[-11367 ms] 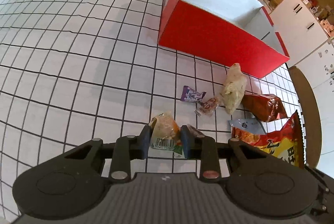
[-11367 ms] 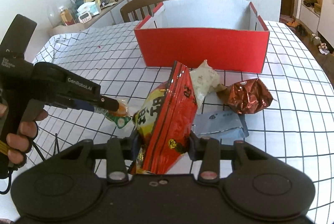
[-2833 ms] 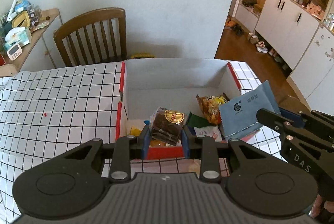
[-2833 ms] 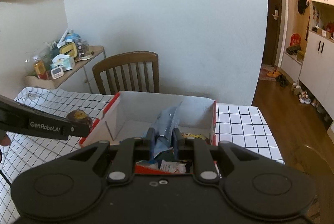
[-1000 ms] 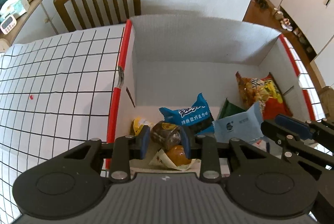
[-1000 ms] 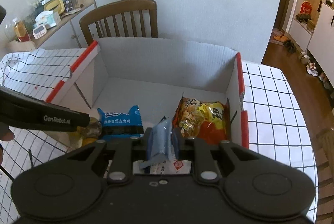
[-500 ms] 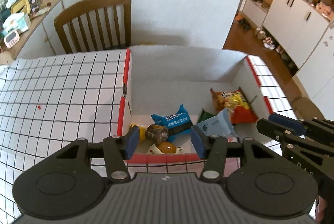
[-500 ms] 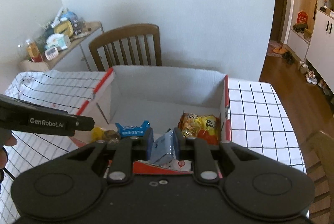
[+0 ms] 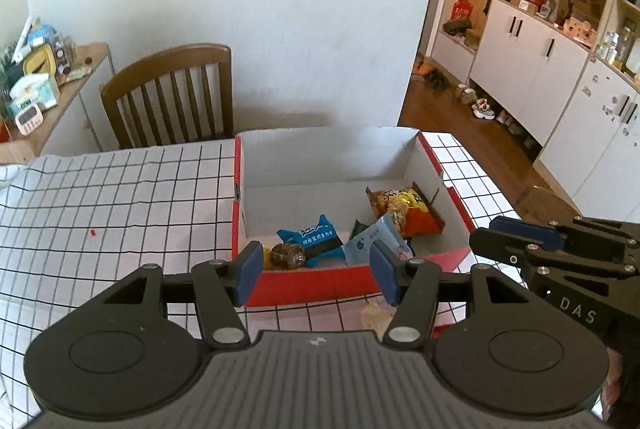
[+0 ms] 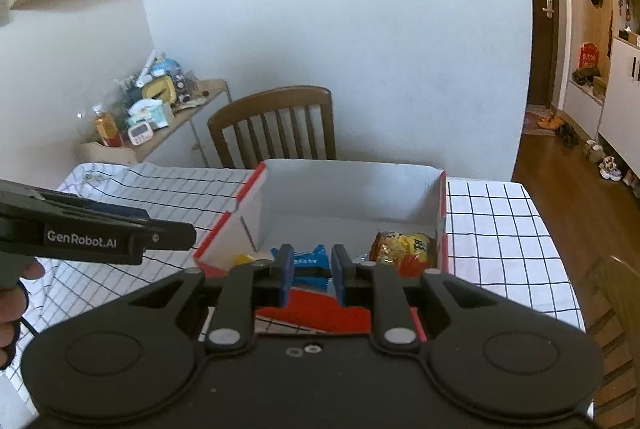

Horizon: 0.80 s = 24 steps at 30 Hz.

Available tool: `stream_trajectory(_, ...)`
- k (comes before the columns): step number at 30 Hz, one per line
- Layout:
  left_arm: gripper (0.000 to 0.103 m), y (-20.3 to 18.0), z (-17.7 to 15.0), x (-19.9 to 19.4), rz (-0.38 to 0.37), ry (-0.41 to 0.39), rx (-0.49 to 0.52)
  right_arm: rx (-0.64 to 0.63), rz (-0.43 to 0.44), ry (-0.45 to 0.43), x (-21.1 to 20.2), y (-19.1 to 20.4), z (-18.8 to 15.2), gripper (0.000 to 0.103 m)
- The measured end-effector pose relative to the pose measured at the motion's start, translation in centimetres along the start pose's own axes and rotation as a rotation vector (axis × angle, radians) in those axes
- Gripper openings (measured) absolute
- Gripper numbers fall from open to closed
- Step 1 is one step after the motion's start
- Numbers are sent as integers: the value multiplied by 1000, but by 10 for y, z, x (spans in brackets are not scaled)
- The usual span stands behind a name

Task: Organize snacks
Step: 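Withdraw both tools from the box back to the snack pile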

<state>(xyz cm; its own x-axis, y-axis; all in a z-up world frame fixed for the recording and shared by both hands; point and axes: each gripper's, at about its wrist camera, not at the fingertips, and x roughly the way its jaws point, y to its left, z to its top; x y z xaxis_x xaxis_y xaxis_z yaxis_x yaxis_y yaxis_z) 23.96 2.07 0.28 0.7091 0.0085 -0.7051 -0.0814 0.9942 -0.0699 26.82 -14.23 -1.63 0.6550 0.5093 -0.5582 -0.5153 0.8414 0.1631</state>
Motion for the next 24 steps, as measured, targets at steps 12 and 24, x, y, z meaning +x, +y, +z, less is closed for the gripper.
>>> stream_trajectory(12, 66, -8, -41, -30, 2, -39, 42, 23, 37, -30, -36, 13, -32, 20)
stream_trajectory(24, 67, -6, -78, -31, -13, 20, 22, 75, 61, 11, -53, 15, -72, 24)
